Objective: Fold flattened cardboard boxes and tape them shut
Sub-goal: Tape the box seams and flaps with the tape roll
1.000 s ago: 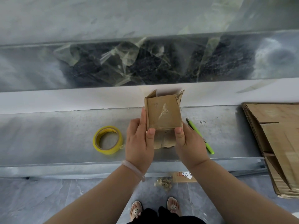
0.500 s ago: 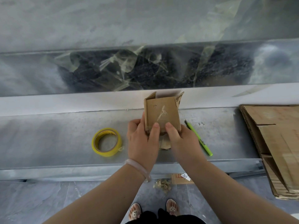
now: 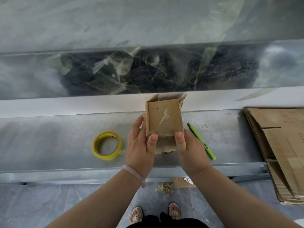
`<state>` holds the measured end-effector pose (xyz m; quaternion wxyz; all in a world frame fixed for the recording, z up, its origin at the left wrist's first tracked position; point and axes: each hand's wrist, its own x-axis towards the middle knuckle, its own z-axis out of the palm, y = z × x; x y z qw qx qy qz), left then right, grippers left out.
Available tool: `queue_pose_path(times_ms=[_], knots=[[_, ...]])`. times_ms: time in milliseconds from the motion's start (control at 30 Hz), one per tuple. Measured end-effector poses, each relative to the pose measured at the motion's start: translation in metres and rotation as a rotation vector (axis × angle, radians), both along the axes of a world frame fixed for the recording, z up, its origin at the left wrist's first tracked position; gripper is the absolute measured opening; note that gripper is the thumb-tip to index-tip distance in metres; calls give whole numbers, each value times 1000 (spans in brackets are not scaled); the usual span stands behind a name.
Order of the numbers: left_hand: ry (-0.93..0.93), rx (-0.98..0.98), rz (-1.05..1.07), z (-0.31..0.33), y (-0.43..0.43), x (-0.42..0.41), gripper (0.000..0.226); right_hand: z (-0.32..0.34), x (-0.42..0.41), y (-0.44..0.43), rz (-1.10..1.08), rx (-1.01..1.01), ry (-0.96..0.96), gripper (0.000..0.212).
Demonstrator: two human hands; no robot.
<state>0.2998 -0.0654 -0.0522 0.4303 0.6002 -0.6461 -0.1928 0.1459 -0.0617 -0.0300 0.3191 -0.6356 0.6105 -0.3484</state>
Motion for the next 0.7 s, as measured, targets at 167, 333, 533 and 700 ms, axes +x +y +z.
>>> queue_pose_path(times_ms=[167,333,533,700], knots=[[-16,-21,-20,-3,-2,4,74,-10,3,3,-79,32,-123,68],[170,20,67,-5,2,-4,68,-7,10,4,-92,303,-549,39],[545,284,-33,-5,2,2,68,-20,8,3,-68,513,-609,67],[617,302,-34,6,2,-3,68,-12,7,1,-74,555,-608,60]])
